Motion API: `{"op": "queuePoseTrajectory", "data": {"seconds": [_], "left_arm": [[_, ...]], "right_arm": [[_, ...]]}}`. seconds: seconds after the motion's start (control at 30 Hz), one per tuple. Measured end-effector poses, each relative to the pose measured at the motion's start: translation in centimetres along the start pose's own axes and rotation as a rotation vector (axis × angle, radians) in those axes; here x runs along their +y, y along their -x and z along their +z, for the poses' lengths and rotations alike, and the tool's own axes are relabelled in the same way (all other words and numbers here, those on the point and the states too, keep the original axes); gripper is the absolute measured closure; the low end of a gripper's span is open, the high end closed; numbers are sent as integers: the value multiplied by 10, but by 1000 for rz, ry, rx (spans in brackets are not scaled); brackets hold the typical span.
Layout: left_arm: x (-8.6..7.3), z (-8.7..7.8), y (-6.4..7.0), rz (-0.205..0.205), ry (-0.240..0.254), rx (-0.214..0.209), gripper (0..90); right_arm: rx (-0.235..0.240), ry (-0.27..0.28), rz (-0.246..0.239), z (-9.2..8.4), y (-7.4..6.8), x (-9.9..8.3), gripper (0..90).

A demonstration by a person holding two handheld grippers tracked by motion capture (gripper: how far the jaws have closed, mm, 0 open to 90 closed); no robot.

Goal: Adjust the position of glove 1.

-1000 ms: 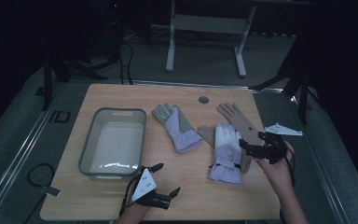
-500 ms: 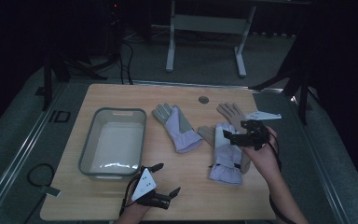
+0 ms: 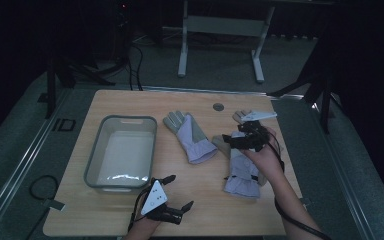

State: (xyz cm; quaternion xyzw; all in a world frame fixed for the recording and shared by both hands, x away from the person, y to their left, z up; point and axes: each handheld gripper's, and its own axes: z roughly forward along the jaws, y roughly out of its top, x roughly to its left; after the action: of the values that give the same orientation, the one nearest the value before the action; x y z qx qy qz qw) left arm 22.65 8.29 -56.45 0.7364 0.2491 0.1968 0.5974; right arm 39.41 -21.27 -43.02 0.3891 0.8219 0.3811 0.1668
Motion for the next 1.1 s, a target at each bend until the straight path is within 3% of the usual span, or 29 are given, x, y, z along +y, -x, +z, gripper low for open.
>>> {"op": "queuePoseTrajectory", "data": {"seconds": [0.1,0.3,0.37,0.83,1.1], "left_arm": [[0,0,0,-3,0,-3,12],[0,0,0,0,0,-4,12],[0,0,-1,-4,2,-6,12],[0,0,-1,-8,2,-11,12],[0,0,-1,-14,4,-14,12]], "right_arm": [[10,-17,-35,15,-6,6,368],[25,-50,-76,39,-14,13,433],[33,-67,-85,55,-17,17,459],[51,-144,-112,111,-30,29,526],[23,-181,-130,138,-28,29,550]]}}
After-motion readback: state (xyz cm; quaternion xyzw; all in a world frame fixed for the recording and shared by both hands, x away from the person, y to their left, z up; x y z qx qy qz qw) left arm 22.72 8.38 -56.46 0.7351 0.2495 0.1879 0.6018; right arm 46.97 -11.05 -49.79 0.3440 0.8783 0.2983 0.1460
